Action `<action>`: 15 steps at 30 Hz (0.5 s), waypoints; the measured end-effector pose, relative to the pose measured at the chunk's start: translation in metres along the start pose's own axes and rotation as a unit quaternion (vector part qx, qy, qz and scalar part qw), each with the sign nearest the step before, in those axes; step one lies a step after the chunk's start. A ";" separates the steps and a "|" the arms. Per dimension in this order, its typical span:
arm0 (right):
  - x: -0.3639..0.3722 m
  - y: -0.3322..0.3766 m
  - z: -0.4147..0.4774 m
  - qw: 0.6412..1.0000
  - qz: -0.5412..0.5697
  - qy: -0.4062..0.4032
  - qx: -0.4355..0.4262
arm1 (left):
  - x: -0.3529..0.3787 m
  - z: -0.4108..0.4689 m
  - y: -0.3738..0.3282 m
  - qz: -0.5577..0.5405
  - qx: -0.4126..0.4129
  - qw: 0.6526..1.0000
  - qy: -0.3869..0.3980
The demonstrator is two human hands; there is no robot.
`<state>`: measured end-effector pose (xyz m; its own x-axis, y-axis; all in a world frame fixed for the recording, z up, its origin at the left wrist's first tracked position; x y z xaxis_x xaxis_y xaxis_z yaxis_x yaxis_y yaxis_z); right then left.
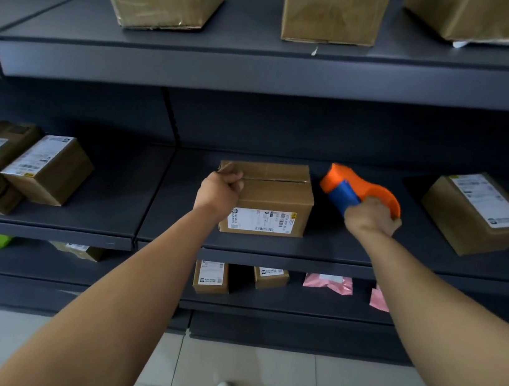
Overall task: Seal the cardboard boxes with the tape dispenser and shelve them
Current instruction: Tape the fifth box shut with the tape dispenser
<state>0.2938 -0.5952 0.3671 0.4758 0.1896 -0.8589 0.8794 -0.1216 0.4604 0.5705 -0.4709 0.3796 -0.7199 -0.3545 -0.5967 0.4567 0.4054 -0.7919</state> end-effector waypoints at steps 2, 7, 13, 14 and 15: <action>-0.028 0.005 -0.005 0.995 0.075 -0.053 -0.030 | 0.002 0.001 0.000 -0.011 0.002 1.000 0.003; -0.053 0.079 -0.016 0.950 0.234 0.112 -0.174 | 0.009 -0.001 -0.006 -0.032 0.009 0.999 0.019; -0.054 0.122 -0.037 0.947 0.138 0.140 -0.252 | 0.016 -0.009 -0.012 -0.030 0.020 0.998 0.045; -0.050 0.122 -0.037 0.949 0.123 0.141 -0.255 | 0.016 -0.009 -0.012 -0.029 0.020 0.998 0.048; -0.047 0.121 -0.036 0.951 0.115 0.136 -0.253 | 0.016 -0.009 -0.011 -0.031 0.020 0.998 0.052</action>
<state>0.3786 -0.5836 0.4712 0.5823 0.4689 -0.6641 0.6141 0.2816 0.7373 0.5496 -0.4737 0.3801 -0.7977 -0.2871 -0.5304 0.4278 0.3505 -0.8332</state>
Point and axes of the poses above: each hand's wrist, its own z-axis towards the middle knuckle, its own x-axis out of the palm, y = z × x, the point moved 9 cm from there along z, towards the middle knuckle, and after that the axes turned 3 degrees about y, right-handed, at the moved point
